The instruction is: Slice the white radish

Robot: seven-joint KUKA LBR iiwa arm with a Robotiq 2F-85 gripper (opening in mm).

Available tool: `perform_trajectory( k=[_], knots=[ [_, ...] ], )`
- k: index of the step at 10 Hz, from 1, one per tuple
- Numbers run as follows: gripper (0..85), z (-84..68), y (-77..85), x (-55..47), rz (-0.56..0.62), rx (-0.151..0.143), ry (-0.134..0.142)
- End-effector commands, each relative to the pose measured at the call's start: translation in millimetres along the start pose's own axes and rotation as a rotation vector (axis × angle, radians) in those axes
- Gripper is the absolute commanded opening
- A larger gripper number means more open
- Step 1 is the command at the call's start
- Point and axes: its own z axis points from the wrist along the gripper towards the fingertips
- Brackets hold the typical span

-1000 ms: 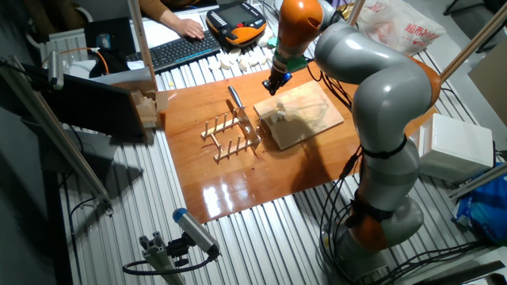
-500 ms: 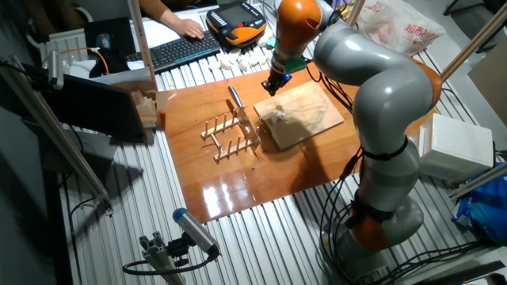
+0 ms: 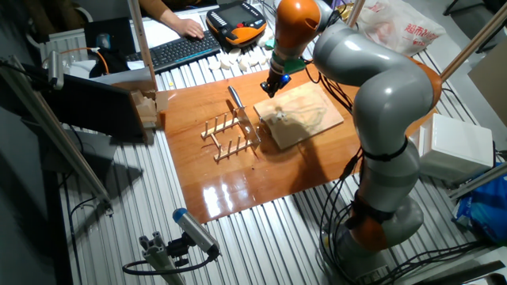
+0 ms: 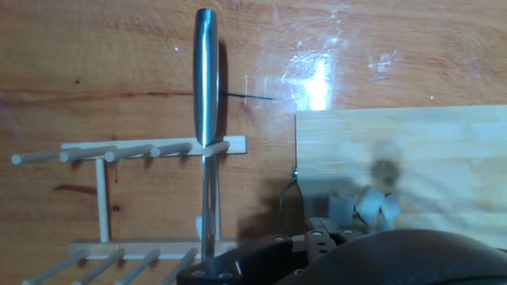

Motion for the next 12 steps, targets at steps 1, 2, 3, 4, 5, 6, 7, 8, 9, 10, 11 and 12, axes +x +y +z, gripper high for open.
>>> perform_trajectory(
  k=[1, 2, 3, 4, 5, 6, 7, 8, 9, 10, 11, 12],
  knots=[
    [0.0, 0.4, 1.3, 0.1, 0.0, 0.0, -0.002],
    [0.0, 2.1, 3.6, -0.2, 0.0, 0.0, -0.008],
    [0.0, 1.3, 3.2, 0.1, 0.0, 0.0, -0.017],
    [0.0, 1.5, 2.8, -0.1, 0.002, 0.002, -0.023],
    [0.0, 0.9, 3.0, 0.8, 0.006, -0.001, -0.022],
    [0.0, 0.0, 4.1, 1.7, 0.015, -0.004, -0.016],
    [0.0, 0.6, 4.3, 1.0, 0.018, -0.001, -0.013],
    [0.0, 1.7, 4.7, 0.0, 0.019, 0.0, -0.011],
    [0.0, 2.4, 6.2, 0.1, 0.02, -0.002, -0.008],
    [0.0, 1.5, 8.1, 2.2, 0.026, -0.007, -0.004],
    [0.0, 1.0, 10.1, 2.3, 0.032, -0.009, 0.0],
    [0.0, 2.9, 10.2, 0.5, 0.035, -0.011, 0.001]
  ],
)
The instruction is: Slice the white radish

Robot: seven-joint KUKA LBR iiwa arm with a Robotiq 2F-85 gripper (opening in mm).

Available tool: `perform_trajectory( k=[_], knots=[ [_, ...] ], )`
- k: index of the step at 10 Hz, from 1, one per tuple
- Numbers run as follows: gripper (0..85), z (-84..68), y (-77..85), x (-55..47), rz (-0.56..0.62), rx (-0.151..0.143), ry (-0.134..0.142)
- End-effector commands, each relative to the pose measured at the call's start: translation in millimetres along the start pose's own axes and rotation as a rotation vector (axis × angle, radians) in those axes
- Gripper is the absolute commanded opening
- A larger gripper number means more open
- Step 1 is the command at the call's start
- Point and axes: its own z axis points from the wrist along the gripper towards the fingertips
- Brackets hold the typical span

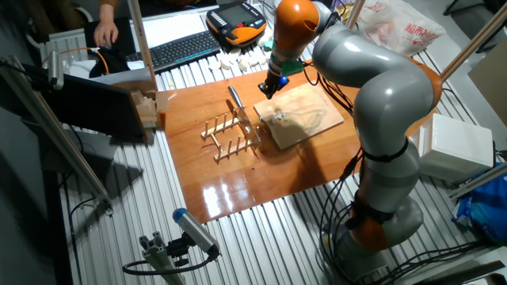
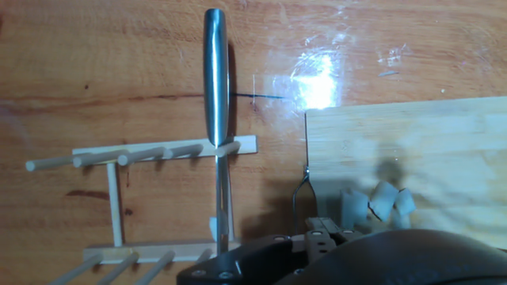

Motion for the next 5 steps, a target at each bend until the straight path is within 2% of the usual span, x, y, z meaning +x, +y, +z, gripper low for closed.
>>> perform_trajectory(
  k=[1, 2, 5],
  knots=[
    [0.0, 1.5, -1.7, -1.8, -0.001, -0.006, 0.001],
    [0.0, 3.3, -3.8, -2.9, -0.003, -0.017, 0.008],
    [0.0, 4.4, -5.4, -4.0, -0.003, -0.015, 0.005]
  ],
)
